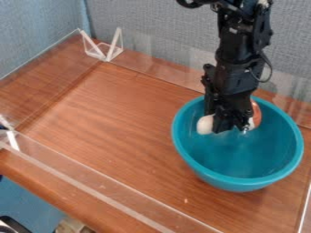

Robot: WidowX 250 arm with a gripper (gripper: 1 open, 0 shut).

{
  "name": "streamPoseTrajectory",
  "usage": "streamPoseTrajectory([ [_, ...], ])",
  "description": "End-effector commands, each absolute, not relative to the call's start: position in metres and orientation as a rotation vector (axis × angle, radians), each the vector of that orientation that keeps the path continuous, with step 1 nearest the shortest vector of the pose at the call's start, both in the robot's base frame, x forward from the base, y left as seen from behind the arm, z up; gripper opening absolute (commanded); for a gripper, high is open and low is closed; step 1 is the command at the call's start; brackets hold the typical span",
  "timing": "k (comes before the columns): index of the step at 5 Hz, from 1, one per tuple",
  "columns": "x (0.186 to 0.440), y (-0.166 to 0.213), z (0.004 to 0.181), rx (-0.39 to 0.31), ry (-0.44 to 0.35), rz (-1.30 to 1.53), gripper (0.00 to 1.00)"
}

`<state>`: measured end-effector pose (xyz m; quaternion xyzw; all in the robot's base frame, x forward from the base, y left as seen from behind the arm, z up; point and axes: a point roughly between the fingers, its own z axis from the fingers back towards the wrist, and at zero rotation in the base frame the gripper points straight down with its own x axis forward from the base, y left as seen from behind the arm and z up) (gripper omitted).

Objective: Put the mushroom in the blue bowl

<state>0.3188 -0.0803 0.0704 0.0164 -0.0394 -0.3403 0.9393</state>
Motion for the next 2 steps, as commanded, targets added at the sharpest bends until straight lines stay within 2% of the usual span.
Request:
streamPoseTrajectory([
  [1, 0.331, -0.0759, 0.0864, 0.039, -0.143, -0.668, 0.0],
  [2, 0.3318, -0.0749, 0.0872, 0.038, -0.147, -0.662, 0.0],
])
